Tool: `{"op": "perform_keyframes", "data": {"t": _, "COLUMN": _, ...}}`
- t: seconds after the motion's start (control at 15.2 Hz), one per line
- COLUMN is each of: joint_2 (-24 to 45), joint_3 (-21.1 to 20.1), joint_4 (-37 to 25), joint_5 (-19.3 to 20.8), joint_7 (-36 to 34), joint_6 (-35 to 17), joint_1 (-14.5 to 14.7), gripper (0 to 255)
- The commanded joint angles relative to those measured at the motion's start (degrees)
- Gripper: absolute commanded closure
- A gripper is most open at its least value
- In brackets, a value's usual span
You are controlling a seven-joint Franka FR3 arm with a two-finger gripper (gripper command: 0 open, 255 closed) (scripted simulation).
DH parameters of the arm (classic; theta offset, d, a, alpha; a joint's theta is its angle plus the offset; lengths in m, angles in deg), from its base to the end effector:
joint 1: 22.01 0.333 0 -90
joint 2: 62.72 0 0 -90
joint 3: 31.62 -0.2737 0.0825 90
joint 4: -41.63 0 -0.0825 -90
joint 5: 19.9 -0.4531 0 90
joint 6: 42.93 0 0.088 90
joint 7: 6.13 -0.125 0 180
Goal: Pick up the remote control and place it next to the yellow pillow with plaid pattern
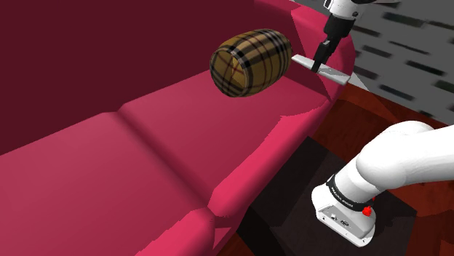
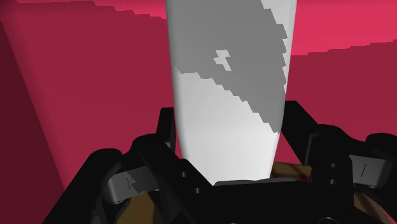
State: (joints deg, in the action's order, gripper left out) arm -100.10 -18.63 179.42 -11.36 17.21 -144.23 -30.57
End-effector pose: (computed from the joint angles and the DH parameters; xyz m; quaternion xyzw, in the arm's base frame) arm 0.4162 -0.1793 0.4683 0.9986 0.0526 0.0007 0.0053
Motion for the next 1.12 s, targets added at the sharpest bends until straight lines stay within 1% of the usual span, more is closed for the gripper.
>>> {"op": "perform_keyframes", "data": {"t": 0.0, "joint_2": -0.07, "joint_3": 0.15, "joint_4": 1.46, "joint_5": 0.15, "joint_7": -0.05, "joint_6": -1.43, "joint_1": -0.07, "gripper": 255}}
{"op": "perform_keyframes", "data": {"t": 1.06, "joint_2": 2.09, "joint_3": 1.82, "joint_4": 12.34, "joint_5": 1.47, "joint_7": -0.35, "joint_6": -14.47, "joint_1": -0.55, "gripper": 255}}
